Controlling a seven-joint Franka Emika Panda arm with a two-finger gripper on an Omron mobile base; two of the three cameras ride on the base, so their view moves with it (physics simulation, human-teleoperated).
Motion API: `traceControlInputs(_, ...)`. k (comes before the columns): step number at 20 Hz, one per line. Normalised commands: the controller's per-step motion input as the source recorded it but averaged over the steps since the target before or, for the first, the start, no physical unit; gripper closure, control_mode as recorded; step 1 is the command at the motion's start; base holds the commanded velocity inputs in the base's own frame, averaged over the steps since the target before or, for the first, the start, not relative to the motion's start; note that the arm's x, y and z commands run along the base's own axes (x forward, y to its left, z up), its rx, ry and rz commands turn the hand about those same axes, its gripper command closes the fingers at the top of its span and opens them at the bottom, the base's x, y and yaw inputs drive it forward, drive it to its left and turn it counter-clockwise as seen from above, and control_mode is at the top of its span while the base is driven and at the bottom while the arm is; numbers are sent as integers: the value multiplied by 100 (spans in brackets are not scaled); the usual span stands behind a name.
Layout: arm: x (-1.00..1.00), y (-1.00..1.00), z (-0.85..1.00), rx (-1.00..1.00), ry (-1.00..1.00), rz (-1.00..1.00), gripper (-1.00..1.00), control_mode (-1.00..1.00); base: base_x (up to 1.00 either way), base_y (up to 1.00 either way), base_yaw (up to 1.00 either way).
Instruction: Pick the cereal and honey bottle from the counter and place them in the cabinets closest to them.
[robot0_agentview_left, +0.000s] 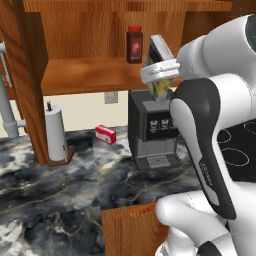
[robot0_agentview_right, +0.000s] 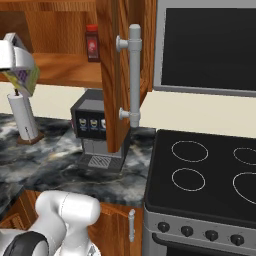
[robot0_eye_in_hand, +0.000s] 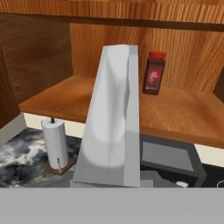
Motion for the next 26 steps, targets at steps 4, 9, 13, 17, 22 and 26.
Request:
traceControlInputs(4,27,18,8,0,6,-3,100,-100,0,0,0)
traceControlInputs(9,14,3,2,0,1,0,100,-100,0,0,0)
traceControlInputs(13,32,4,0,0,0,-1,100,-100,0,0,0)
traceControlInputs(17,24,5,0,0,0,-1,100,-100,0,0,0)
traceControlInputs(22,13,0,-7,0,0,0,100,-100,0,0,0)
traceControlInputs(26,19,1,-3,0,0,0,100,-100,0,0,0)
